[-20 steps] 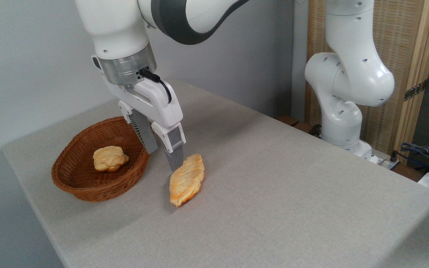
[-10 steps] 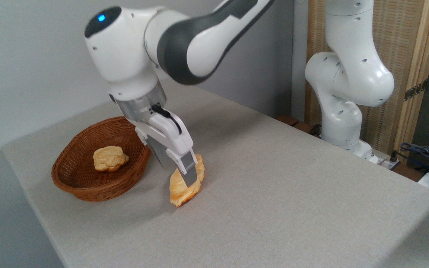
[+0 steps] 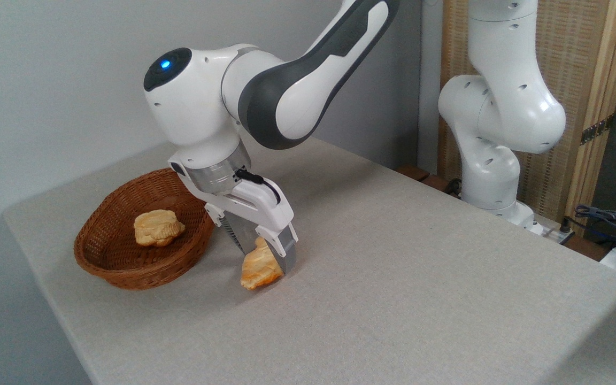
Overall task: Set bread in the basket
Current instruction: 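Lower the gripper onto the golden bread slice and close on it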
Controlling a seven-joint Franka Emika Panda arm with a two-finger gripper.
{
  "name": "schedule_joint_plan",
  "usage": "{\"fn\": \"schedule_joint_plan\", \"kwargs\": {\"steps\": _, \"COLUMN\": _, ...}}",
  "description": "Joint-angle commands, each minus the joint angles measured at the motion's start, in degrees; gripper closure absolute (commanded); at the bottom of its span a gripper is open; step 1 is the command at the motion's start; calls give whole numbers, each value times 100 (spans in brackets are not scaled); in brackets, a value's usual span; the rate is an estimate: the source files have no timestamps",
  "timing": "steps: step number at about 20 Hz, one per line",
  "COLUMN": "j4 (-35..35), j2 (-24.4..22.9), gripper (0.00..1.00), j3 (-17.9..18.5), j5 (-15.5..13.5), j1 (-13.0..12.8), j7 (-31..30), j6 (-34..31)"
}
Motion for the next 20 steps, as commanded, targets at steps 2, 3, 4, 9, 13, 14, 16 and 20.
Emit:
{"fn": "schedule_joint_plan", "kwargs": {"steps": 2, "j4": -125, "j2": 38, "gripper": 13, "j3": 23, "j5": -66, "j1": -140, "j7": -64, "j6": 170}}
{"fn": "schedule_joint_plan", "kwargs": {"steps": 3, "j4": -117, "j2": 38, "gripper": 28, "j3": 23, "j5": -66, "j1": -140, "j7": -55, "j6": 171}}
{"fn": "schedule_joint_plan", "kwargs": {"steps": 4, "j4": -108, "j2": 38, "gripper": 48, "j3": 23, "j5": -66, "j1": -140, "j7": -38, "j6": 171}}
{"fn": "schedule_joint_plan", "kwargs": {"steps": 9, "j4": -117, "j2": 38, "gripper": 57, "j3": 23, "j5": -66, "j1": -140, "j7": -11, "j6": 162}}
{"fn": "schedule_joint_plan", "kwargs": {"steps": 13, "j4": -108, "j2": 29, "gripper": 57, "j3": 14, "j5": -66, "j1": -140, "j7": -11, "j6": 144}}
{"fn": "schedule_joint_plan", "kwargs": {"steps": 14, "j4": -108, "j2": 29, "gripper": 57, "j3": 14, "j5": -66, "j1": -140, "j7": -11, "j6": 127}}
{"fn": "schedule_joint_plan", "kwargs": {"steps": 16, "j4": -90, "j2": 20, "gripper": 57, "j3": 5, "j5": -66, "j1": -140, "j7": -11, "j6": 100}}
{"fn": "schedule_joint_plan", "kwargs": {"steps": 20, "j4": 24, "j2": -85, "gripper": 58, "j3": -13, "j5": -74, "j1": -140, "j7": -2, "j6": -22}}
